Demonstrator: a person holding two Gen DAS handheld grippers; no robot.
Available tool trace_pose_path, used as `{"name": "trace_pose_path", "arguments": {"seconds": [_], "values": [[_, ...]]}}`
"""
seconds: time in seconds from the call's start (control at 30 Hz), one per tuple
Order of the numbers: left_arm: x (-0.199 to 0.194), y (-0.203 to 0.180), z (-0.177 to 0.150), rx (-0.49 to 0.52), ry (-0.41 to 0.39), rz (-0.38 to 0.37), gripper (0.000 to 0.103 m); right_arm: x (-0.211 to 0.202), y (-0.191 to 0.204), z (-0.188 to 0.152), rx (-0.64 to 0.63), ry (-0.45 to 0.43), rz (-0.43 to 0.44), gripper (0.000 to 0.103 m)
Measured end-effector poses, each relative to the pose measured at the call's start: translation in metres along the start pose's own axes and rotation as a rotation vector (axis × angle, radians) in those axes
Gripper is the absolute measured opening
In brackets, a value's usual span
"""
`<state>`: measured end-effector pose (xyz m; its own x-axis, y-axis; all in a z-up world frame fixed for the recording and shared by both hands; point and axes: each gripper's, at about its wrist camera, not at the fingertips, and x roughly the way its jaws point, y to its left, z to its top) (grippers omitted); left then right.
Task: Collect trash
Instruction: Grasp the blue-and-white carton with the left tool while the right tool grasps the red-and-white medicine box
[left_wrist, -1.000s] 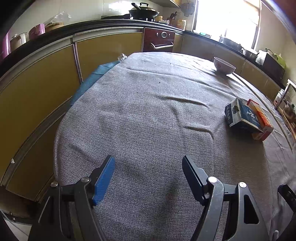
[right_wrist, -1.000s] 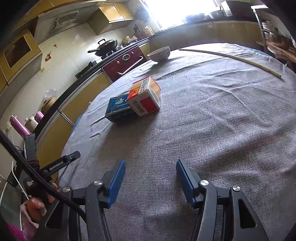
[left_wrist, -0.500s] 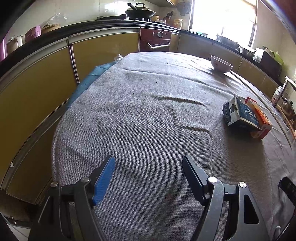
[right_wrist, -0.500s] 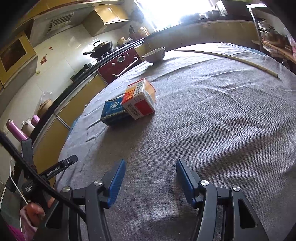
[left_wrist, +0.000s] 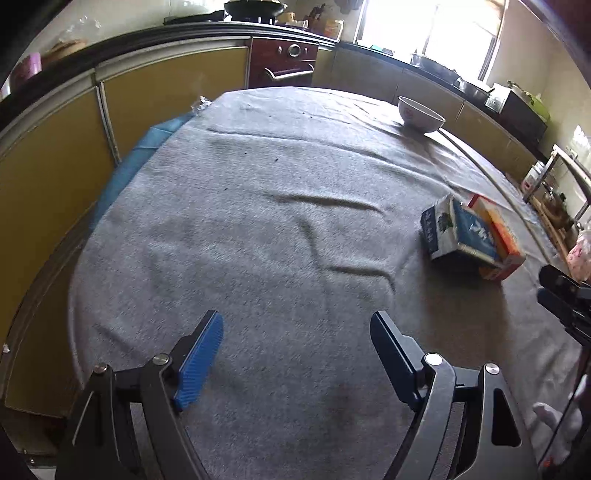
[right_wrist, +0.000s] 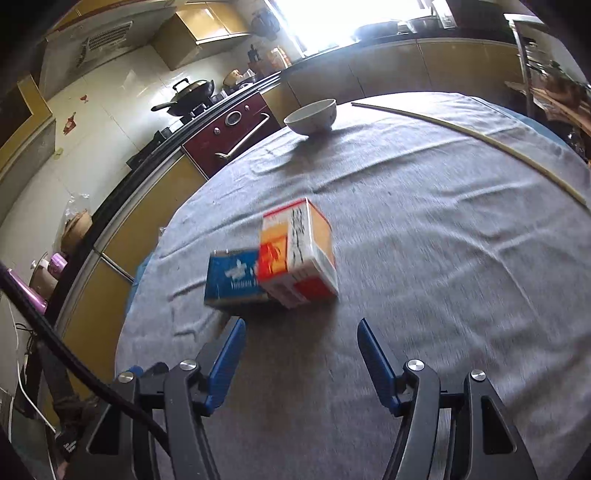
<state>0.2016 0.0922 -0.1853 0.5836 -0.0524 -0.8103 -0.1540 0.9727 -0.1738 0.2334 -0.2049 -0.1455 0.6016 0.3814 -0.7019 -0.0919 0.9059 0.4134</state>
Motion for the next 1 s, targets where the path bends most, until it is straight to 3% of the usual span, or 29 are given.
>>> {"name": "trace_pose_path", "arguments": {"seconds": [0.3, 0.53, 0.67, 0.73, 0.8, 1.0], "values": [[-0.003, -0.033, 0.029, 0.119, -0.031, -0.005, 0.082, 0.031, 0.014, 0.043, -0.039, 0.010, -0.062, 0.067], [0.002, -0.040, 0.036, 0.201, -0.025, 0.032, 0.082, 0.064, 0.025, 0.041, -0.096, 0.109, -0.149, 0.067], [0.004, -0.041, 0.039, 0.236, -0.025, 0.022, 0.082, 0.063, 0.016, 0.043, -0.069, 0.086, -0.159, 0.067], [0.005, -0.045, 0.043, 0.268, -0.029, 0.006, 0.082, 0.061, 0.011, 0.044, -0.060, 0.079, -0.140, 0.066], [0.005, -0.051, 0.048, 0.303, -0.040, -0.024, 0.082, 0.058, 0.002, 0.044, -0.033, 0.081, -0.108, 0.057], [0.009, -0.079, 0.074, 0.423, -0.089, -0.175, 0.082, 0.041, -0.023, 0.041, 0.027, 0.076, -0.081, 0.056]]}}
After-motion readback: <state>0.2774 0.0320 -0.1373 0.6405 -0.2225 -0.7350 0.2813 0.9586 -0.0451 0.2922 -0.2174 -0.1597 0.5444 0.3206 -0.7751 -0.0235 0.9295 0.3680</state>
